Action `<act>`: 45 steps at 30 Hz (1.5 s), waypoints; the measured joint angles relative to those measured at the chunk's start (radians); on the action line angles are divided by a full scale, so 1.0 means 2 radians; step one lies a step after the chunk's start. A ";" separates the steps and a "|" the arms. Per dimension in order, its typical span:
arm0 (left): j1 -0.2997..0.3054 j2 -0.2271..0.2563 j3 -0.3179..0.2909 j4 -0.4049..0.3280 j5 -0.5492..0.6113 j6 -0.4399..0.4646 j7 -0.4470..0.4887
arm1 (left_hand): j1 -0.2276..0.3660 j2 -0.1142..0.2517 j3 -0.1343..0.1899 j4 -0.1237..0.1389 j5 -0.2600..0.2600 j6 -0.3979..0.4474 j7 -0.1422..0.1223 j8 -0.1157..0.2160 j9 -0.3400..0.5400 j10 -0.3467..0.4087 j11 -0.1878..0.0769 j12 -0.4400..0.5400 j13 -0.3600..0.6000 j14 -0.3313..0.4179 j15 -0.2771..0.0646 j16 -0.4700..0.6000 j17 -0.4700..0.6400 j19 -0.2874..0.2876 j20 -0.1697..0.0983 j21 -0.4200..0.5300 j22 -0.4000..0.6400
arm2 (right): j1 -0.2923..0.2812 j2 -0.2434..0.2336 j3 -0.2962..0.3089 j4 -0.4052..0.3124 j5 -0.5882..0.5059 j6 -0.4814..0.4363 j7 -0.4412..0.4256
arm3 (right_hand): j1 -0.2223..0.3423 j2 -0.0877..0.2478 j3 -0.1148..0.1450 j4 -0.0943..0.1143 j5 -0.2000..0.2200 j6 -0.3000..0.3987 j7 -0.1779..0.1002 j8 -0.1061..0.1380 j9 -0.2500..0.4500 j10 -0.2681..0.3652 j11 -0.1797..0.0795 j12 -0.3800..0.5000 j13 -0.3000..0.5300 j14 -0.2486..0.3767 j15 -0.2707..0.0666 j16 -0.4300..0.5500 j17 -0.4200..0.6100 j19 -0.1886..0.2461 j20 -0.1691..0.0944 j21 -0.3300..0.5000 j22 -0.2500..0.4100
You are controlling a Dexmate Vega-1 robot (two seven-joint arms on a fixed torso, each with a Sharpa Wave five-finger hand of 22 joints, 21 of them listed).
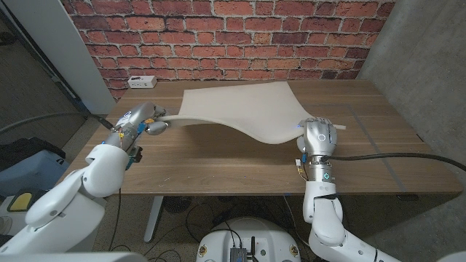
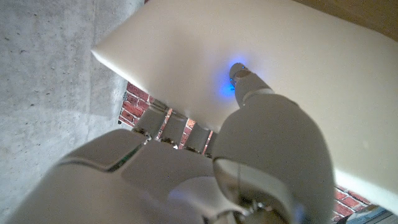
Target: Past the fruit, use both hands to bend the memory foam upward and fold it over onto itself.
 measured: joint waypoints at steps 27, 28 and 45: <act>0.057 0.009 -0.087 -0.064 0.060 -0.013 -0.175 | -0.009 0.009 -0.004 -0.001 -0.002 0.004 -0.015 0.001 0.007 -0.006 -0.006 0.002 0.000 -0.018 0.005 0.002 0.002 -0.016 -0.011 0.011 0.000 | -0.102 0.031 0.051 -0.073 -0.145 -0.084 0.089 | 0.002 0.002 -0.005 0.000 -0.012 0.007 0.004 -0.008 0.000 -0.009 0.000 -0.012 0.000 -0.010 0.003 -0.023 -0.008 -0.002 0.002 0.000 0.000; 0.057 0.009 -0.087 -0.064 0.060 -0.014 -0.176 | -0.009 0.009 -0.004 -0.001 -0.002 0.004 -0.015 0.001 0.008 -0.005 -0.005 0.002 0.000 -0.018 0.005 0.002 0.002 -0.016 -0.011 0.011 0.000 | -0.103 0.032 0.052 -0.073 -0.145 -0.084 0.089 | 0.002 0.002 -0.005 -0.001 -0.012 0.007 0.004 -0.010 0.000 -0.009 0.000 -0.012 0.000 -0.011 0.004 -0.023 -0.008 -0.002 0.002 0.000 0.000; 0.069 -0.047 -0.131 -0.094 0.085 -0.029 -0.261 | -0.009 0.009 -0.004 -0.002 -0.001 0.004 -0.015 0.004 0.009 -0.004 -0.004 0.002 0.000 -0.018 0.005 0.002 0.002 -0.024 -0.008 0.018 -0.001 | -0.155 0.085 0.120 -0.086 -0.212 -0.067 0.136 | 0.000 0.000 -0.007 0.000 -0.017 0.005 0.005 -0.015 0.000 -0.009 0.000 -0.015 0.001 -0.011 0.004 -0.025 -0.008 -0.002 0.002 0.000 0.000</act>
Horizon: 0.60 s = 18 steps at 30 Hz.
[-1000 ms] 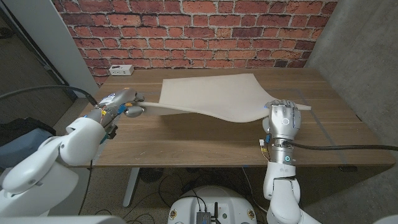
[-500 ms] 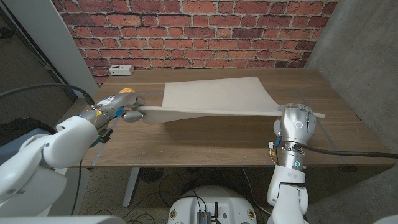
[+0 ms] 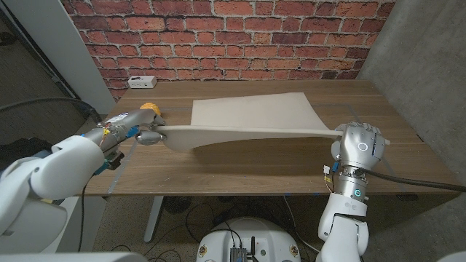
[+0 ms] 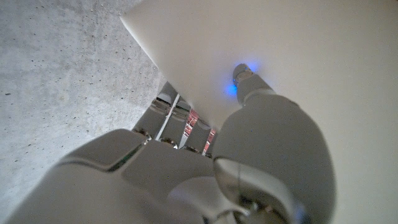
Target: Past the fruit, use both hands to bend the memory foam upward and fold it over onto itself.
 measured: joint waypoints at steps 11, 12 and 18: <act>-0.011 -0.025 -0.036 -0.011 -0.036 -0.023 -0.055 | 0.000 0.000 0.000 0.000 0.002 -0.003 0.003 0.000 0.000 0.001 0.001 0.000 0.000 0.000 0.000 0.000 0.000 -0.005 0.000 0.002 -0.001 | -0.023 0.034 0.033 -0.013 -0.040 0.028 0.011 | 0.000 0.000 0.000 0.000 -0.001 0.008 -0.008 0.000 0.002 -0.003 -0.003 -0.007 0.000 -0.002 -0.002 -0.010 0.000 -0.002 -0.002 0.000 0.000; -0.012 -0.027 -0.040 -0.012 -0.042 -0.027 -0.061 | 0.000 0.000 0.000 0.000 0.002 -0.003 0.003 0.000 0.000 0.001 0.001 0.000 0.000 0.000 0.000 0.000 0.000 -0.005 0.000 0.004 -0.002 | -0.025 0.039 0.038 -0.016 -0.049 0.032 0.016 | 0.000 0.000 0.000 0.000 -0.001 0.008 -0.008 0.000 0.002 -0.004 -0.004 -0.010 0.000 -0.002 -0.002 -0.011 -0.001 -0.002 -0.002 0.000 0.000; -0.017 -0.035 -0.056 -0.020 -0.055 -0.035 -0.086 | 0.000 0.000 0.000 0.000 0.002 -0.003 0.003 0.000 0.000 0.001 0.001 0.000 0.000 0.000 0.000 0.000 0.000 -0.007 0.002 0.006 -0.002 | -0.039 0.064 0.054 -0.024 -0.084 0.049 0.039 | 0.006 0.001 0.000 0.000 -0.001 0.008 -0.008 0.000 0.002 -0.009 -0.004 -0.015 0.000 -0.006 -0.001 -0.015 -0.002 -0.004 -0.004 0.000 0.000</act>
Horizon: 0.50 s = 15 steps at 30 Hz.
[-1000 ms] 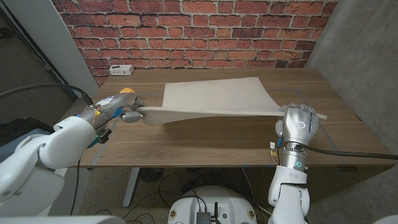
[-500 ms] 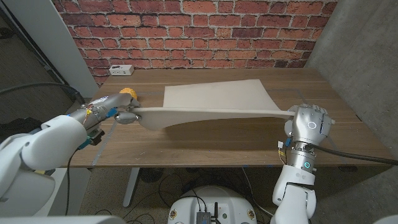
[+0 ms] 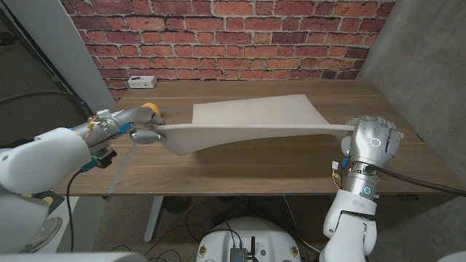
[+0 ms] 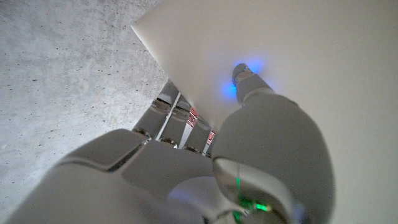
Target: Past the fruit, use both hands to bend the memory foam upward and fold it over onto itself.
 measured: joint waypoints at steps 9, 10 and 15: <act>-0.007 -0.003 -0.011 -0.019 0.021 0.008 -0.023 | 0.000 0.000 0.001 0.001 -0.001 -0.002 0.002 0.000 0.000 -0.002 -0.002 0.000 0.000 0.000 0.000 0.003 0.002 -0.004 0.000 0.002 0.000 | -0.030 0.065 0.031 -0.021 -0.076 0.039 0.047 | 0.006 -0.005 -0.010 -0.001 0.000 0.013 -0.001 0.000 0.000 -0.016 -0.002 -0.014 0.000 -0.016 0.003 -0.006 0.004 -0.011 -0.011 -0.005 0.000; -0.010 -0.002 -0.010 -0.020 0.027 0.011 -0.024 | 0.000 0.000 0.001 0.001 -0.001 -0.002 0.002 0.000 0.000 -0.004 -0.004 0.000 0.000 0.000 0.000 0.003 0.002 -0.004 0.000 0.004 0.000 | -0.033 0.072 0.034 -0.023 -0.079 0.041 0.050 | 0.006 -0.005 -0.012 0.000 0.000 0.014 -0.002 -0.002 0.001 -0.019 -0.002 -0.016 0.000 -0.018 0.002 -0.006 0.004 -0.012 -0.012 -0.005 0.000; -0.026 0.010 0.007 -0.018 0.060 0.024 -0.028 | 0.000 0.000 0.001 0.001 -0.001 -0.002 0.002 0.000 0.000 -0.004 -0.004 0.000 0.000 0.000 0.000 0.003 0.004 -0.004 -0.001 0.005 -0.002 | -0.039 0.103 0.048 -0.032 -0.114 0.072 0.081 | 0.006 -0.005 -0.018 0.002 -0.001 0.016 -0.004 -0.002 0.002 -0.028 -0.002 -0.022 0.000 -0.028 0.003 -0.010 0.006 -0.016 -0.012 -0.005 0.000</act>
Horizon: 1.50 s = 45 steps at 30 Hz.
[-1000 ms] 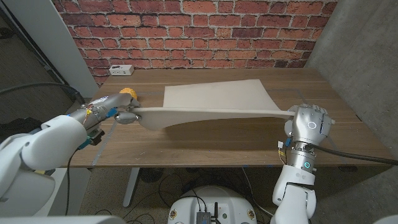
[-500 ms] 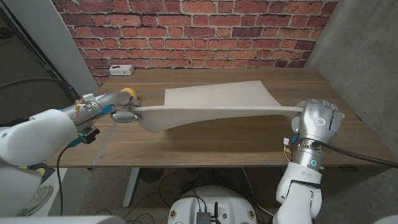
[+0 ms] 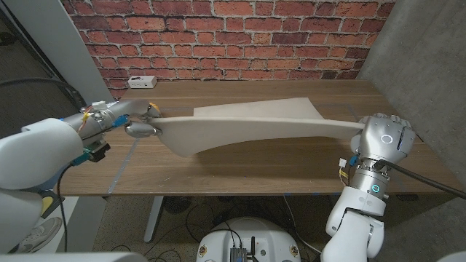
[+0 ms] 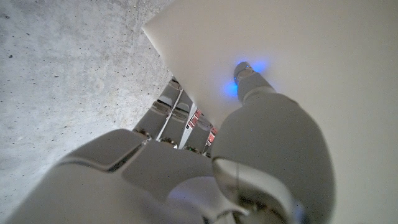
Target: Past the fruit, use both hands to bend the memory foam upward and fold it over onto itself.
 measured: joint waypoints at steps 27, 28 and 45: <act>-0.198 0.131 0.150 0.142 0.002 0.039 0.032 | 0.001 -0.001 0.000 0.000 0.000 0.000 -0.001 -0.001 0.004 -0.003 -0.003 0.000 0.000 -0.004 0.002 0.002 0.000 -0.001 -0.001 0.010 -0.002 | 0.131 -0.024 0.044 0.053 0.018 0.116 0.113 | 0.004 0.010 -0.016 0.005 0.000 0.001 -0.001 -0.008 0.002 -0.011 0.000 -0.011 0.002 -0.015 0.003 -0.005 0.009 -0.004 -0.001 -0.002 0.000; -0.213 0.142 0.162 0.155 -0.005 0.039 0.036 | 0.001 -0.001 0.000 0.000 0.000 0.000 -0.001 -0.001 0.004 -0.003 -0.003 0.000 0.000 -0.004 0.002 0.002 -0.001 -0.001 -0.001 0.012 -0.002 | 0.138 -0.028 0.044 0.057 0.024 0.119 0.120 | 0.004 0.010 -0.016 0.005 0.002 0.001 -0.001 -0.008 0.002 -0.011 0.000 -0.011 0.002 -0.015 0.003 -0.005 0.009 -0.004 -0.001 -0.002 0.000; -0.356 0.217 0.278 0.263 -0.149 0.038 0.093 | 0.001 0.000 0.003 0.003 0.001 0.000 -0.001 -0.004 0.021 -0.004 -0.004 0.000 0.000 -0.004 0.002 0.002 -0.001 -0.001 -0.001 0.019 -0.007 | 0.249 -0.099 0.015 0.121 0.075 0.130 0.186 | 0.007 0.012 -0.027 0.007 0.003 0.002 -0.006 -0.015 0.006 -0.023 -0.001 -0.018 0.005 -0.027 0.004 -0.013 0.009 -0.011 -0.002 -0.004 0.000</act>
